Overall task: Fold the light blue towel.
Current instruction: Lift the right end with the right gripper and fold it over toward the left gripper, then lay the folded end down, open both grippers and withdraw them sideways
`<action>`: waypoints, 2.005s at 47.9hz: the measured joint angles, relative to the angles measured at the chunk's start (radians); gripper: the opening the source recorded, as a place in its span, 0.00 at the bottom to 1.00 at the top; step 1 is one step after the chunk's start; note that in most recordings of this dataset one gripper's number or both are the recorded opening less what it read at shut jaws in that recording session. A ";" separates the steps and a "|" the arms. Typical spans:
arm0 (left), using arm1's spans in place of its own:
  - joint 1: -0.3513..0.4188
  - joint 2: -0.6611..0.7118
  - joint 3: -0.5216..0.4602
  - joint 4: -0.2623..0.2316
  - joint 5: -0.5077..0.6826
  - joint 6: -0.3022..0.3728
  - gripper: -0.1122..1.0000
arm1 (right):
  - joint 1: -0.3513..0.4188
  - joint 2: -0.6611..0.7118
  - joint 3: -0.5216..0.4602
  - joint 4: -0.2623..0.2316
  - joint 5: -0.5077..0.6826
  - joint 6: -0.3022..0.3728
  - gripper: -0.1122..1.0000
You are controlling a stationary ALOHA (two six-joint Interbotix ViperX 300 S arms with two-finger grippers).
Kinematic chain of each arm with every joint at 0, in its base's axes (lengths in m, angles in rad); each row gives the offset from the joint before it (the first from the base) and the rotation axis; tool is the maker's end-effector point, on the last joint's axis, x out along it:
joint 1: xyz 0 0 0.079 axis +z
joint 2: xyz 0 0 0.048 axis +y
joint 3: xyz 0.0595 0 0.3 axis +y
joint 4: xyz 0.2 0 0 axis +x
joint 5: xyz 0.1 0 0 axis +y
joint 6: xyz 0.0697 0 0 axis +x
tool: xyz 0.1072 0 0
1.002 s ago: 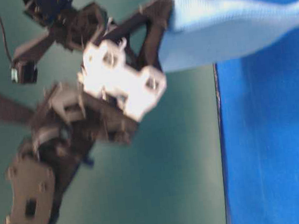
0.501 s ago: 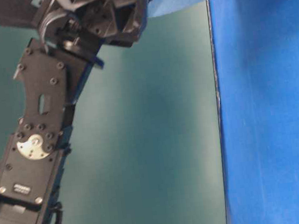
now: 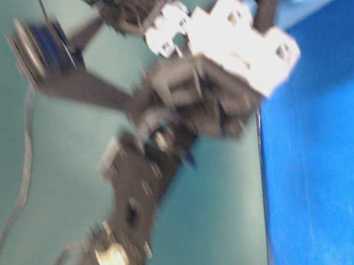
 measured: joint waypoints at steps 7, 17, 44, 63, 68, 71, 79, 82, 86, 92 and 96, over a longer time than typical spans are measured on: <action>-0.002 -0.051 0.126 0.000 -0.037 -0.069 0.12 | 0.025 0.087 -0.072 -0.002 -0.015 0.000 0.11; -0.003 -0.086 0.210 -0.002 -0.089 -0.087 0.12 | 0.037 0.109 -0.103 -0.003 -0.023 -0.003 0.11; -0.015 -0.084 0.224 -0.002 -0.101 -0.078 0.49 | 0.046 0.115 -0.103 -0.006 -0.029 0.000 0.54; 0.009 -0.236 0.298 -0.002 0.061 -0.051 0.81 | 0.041 0.069 -0.095 -0.006 0.018 0.006 0.67; 0.026 -0.313 0.336 -0.002 0.092 -0.052 0.82 | 0.046 0.009 -0.064 -0.006 0.021 0.014 0.67; 0.038 -0.356 0.357 -0.002 0.094 -0.052 0.82 | 0.054 -0.040 -0.032 -0.002 0.021 0.017 0.67; 0.072 -0.479 0.446 -0.002 0.054 -0.055 0.82 | 0.092 -0.170 0.064 0.015 0.018 0.020 0.67; 0.081 -0.511 0.482 -0.002 0.017 -0.051 0.82 | 0.104 -0.219 0.107 0.023 0.011 0.020 0.67; 0.100 -0.557 0.537 -0.002 -0.044 -0.052 0.82 | 0.117 -0.296 0.172 0.038 -0.018 0.020 0.67; 0.132 -0.627 0.617 -0.002 -0.147 -0.051 0.81 | 0.140 -0.414 0.267 0.066 -0.072 0.020 0.67; 0.150 -0.669 0.664 -0.002 -0.216 -0.052 0.81 | 0.150 -0.486 0.325 0.081 -0.114 0.020 0.67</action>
